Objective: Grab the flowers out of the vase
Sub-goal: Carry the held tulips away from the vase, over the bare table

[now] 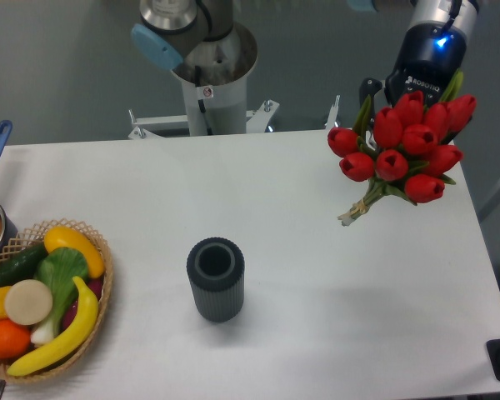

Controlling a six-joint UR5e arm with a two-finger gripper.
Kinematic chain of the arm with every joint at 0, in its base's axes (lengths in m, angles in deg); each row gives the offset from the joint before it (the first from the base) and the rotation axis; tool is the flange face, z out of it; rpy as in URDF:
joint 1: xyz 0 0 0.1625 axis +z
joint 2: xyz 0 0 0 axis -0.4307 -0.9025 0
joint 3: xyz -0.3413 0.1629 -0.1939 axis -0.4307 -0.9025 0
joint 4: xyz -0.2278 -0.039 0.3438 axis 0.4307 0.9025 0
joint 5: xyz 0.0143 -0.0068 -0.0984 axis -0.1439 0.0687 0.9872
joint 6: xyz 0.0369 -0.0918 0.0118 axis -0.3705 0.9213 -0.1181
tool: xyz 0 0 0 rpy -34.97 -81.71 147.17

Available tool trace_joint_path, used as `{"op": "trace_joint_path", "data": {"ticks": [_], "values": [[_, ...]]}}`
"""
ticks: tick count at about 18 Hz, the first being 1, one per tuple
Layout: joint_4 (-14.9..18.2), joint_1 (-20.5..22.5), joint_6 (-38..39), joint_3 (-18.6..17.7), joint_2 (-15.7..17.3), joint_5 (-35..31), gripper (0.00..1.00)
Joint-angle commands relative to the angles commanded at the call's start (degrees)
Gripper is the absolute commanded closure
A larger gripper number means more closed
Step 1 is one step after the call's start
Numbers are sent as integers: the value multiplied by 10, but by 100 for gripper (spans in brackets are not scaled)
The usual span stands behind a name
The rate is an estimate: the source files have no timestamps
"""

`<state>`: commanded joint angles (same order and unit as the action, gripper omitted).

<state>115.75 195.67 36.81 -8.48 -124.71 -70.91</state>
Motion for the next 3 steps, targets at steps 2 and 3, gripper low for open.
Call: {"op": "trace_joint_path", "data": {"ticks": [2,3], "values": [[0,1,0,-1,0,0,57],[0,1,-1,-1,0,0,57]]}}
